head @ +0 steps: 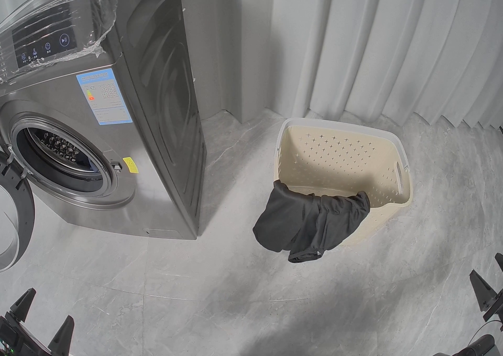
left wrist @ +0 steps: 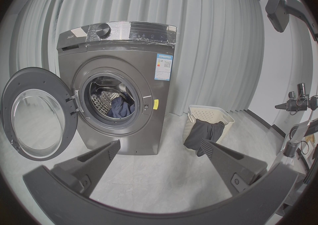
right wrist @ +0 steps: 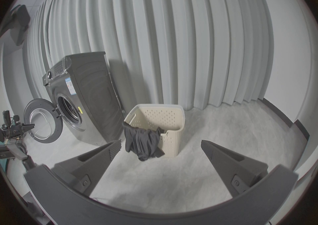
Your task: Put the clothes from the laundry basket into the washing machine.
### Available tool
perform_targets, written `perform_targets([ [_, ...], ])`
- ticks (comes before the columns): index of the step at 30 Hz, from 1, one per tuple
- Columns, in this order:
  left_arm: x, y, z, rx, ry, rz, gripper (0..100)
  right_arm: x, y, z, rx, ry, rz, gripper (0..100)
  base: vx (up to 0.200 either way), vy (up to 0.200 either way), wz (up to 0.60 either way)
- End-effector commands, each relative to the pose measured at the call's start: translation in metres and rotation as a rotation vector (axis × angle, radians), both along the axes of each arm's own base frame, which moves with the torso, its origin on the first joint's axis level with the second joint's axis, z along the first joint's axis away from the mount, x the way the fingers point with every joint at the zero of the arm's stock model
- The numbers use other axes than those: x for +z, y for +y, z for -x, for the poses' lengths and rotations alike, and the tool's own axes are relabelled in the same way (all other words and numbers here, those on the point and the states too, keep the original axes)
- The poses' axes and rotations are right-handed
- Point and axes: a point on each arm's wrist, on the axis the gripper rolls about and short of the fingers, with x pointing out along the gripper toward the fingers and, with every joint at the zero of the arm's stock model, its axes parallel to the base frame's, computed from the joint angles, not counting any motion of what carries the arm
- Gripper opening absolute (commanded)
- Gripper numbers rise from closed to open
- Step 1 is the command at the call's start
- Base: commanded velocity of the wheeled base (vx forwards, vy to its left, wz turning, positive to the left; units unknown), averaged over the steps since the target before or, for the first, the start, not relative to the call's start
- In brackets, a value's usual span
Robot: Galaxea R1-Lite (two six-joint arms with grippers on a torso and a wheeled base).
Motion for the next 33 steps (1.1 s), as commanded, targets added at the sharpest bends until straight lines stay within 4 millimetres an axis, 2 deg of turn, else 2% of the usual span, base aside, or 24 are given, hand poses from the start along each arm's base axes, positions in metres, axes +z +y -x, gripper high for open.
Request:
perform_targets([
  [1, -0.005, 0.0, -0.001, 0.0, 0.021, -0.005, 100, 0.008, -0.002, -0.036, 0.032, 0.205, 0.011, 100, 0.0, 0.0, 0.0],
  [2, -0.005, 0.0, -0.001, 0.0, 0.021, -0.004, 100, 0.015, -0.003, -0.052, 0.056, 0.251, 0.021, 100, 0.0, 0.0, 0.0],
  [4, -0.005, 0.0, -0.001, 0.0, 0.022, -0.002, 100, 0.021, -0.002, -0.068, 0.108, 0.283, 0.019, 100, 0.0, 0.0, 0.0],
  [7, -0.005, 0.0, -0.001, -0.001, 0.02, -0.002, 100, 0.021, 0.004, -0.09, 0.179, 0.36, 0.01, 100, 0.0, 0.0, 0.0],
  [8, -0.005, 0.0, -0.001, -0.001, 0.02, -0.002, 100, 0.021, 0.004, -0.09, 0.179, 0.36, 0.01, 100, 0.0, 0.0, 0.0],
  [11, -0.005, 0.0, -0.001, -0.001, 0.022, -0.002, 100, 0.013, 0.014, -0.13, 0.217, 0.514, -0.046, 100, 0.0, 0.0, 0.0],
  [12, -0.005, 0.0, -0.001, -0.001, 0.022, -0.002, 100, 0.012, 0.014, -0.131, 0.216, 0.516, -0.049, 100, 0.0, 0.0, 0.0],
  [14, -0.005, 0.0, -0.001, -0.001, 0.02, 0.0, 100, 0.003, 0.02, -0.154, 0.233, 0.539, -0.06, 100, 0.0, 0.0, 0.0],
  [17, -0.005, 0.0, -0.001, -0.001, 0.022, 0.006, 100, -0.01, 0.025, -0.172, 0.248, 0.562, -0.053, 100, 0.0, 0.0, 0.0],
  [21, -0.005, 0.0, -0.001, 0.003, 0.021, -0.005, 100, -0.023, 0.032, -0.184, 0.268, 0.584, -0.044, 100, 0.0, 0.0, 0.0],
  [27, -0.005, 0.0, -0.001, 0.002, 0.019, 0.003, 100, -0.024, 0.04, -0.185, 0.301, 0.59, -0.044, 100, 0.0, -0.2, 0.0],
  [33, -0.005, 0.0, -0.001, -0.001, 0.019, 0.003, 100, -0.037, 0.05, -0.194, 0.285, 0.64, -0.014, 100, 0.0, 0.0, 0.0],
])
